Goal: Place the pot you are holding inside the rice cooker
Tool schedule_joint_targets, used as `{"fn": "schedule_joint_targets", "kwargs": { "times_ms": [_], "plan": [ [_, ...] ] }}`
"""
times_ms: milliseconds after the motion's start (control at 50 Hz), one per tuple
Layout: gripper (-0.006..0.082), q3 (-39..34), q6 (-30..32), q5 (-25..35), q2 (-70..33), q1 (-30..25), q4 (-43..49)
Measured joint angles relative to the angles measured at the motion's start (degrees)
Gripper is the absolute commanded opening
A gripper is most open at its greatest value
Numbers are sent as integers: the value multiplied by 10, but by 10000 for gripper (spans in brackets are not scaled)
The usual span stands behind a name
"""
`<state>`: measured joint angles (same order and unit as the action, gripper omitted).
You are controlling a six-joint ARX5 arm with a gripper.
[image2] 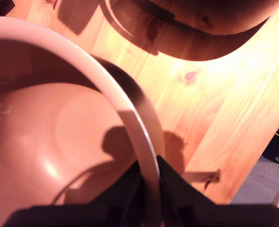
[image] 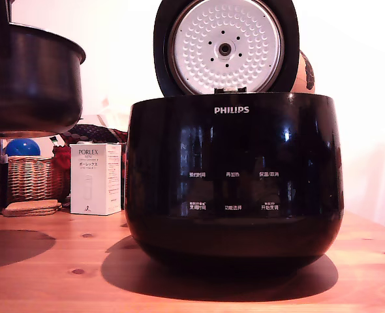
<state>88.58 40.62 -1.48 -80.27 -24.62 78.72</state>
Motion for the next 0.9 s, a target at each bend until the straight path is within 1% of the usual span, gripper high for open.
{"fn": "schedule_joint_targets", "kwargs": {
  "times_ms": [440, 640, 800, 900],
  "plan": [
    [-21, 0, 0, 4, 0, -2, 0],
    [-21, 1, -13, 58, 0, -26, 1],
    [-21, 26, -13, 115, 0, -68, 4],
    [-21, 46, -13, 131, 0, -94, -6]
  ]
}}
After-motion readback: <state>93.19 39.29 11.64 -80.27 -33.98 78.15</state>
